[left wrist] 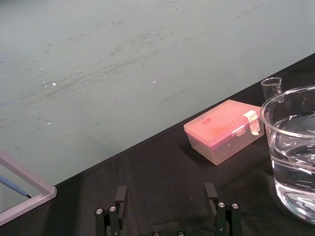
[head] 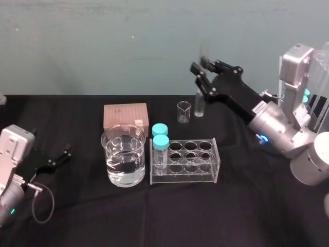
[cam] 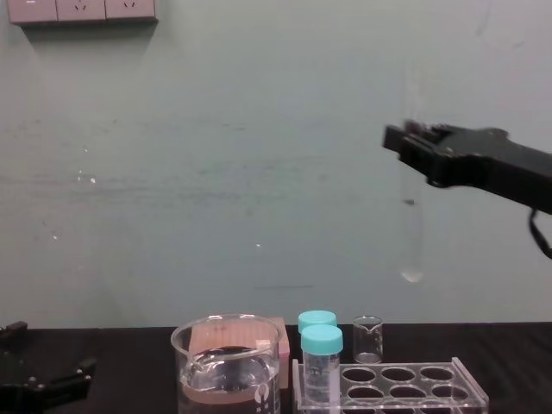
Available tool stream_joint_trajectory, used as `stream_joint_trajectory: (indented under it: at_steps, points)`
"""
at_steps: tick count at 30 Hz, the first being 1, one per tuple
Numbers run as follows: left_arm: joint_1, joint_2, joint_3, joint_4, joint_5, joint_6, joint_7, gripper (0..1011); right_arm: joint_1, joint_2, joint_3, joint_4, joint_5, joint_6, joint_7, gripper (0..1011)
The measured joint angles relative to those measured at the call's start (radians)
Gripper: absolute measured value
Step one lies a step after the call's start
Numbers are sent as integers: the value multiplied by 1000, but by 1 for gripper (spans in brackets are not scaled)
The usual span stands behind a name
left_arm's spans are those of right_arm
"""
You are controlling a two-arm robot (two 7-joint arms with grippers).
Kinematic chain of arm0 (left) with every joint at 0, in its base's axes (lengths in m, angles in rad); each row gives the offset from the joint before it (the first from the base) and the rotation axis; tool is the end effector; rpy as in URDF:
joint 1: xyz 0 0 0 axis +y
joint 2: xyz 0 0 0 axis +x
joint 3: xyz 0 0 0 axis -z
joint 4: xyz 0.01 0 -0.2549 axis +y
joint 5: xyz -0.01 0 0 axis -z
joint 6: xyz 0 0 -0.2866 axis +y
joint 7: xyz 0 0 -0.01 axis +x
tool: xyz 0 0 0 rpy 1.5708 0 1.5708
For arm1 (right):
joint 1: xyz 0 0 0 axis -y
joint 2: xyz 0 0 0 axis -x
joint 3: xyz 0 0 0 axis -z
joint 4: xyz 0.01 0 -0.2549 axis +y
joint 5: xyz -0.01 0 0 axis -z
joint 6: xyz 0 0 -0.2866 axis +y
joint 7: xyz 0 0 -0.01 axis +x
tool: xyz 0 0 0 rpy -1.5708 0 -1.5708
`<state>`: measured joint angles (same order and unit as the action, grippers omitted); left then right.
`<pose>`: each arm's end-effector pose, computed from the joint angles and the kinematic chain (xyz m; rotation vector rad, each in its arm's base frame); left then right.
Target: Hold the test tube with one hand and immerse one end into the beaker, then return it to the test tube rack.
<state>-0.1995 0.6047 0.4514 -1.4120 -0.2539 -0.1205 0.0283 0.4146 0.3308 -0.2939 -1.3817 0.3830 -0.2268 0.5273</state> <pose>0.3314 0.0686 -0.2697 0.3045 -0.2850 1.2480 0.3952 -0.0221 -0.1856 0.1884 -0.3191 -0.8212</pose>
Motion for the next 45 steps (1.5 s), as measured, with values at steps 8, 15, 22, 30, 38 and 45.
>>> stream_joint_trajectory:
  at_steps: [8,15,22,30,38,45]
  points:
    - [0,0,0,0,0,0,0,1000,83,-49,-66,70,41,-46,84,226]
    - [0,0,0,0,0,0,0,1000,151,-108,-130,167,79,-74,161,226]
    - [0,0,0,0,0,0,0,1000,201,-153,-178,250,120,-89,232,226]
    - [0,0,0,0,0,0,0,1000,240,-186,-218,335,154,-98,286,226]
    - [0,0,0,0,0,0,0,1000,253,-194,-233,389,164,-97,295,226]
    - [0,0,0,0,0,0,0,1000,254,-194,-250,415,159,-83,298,226]
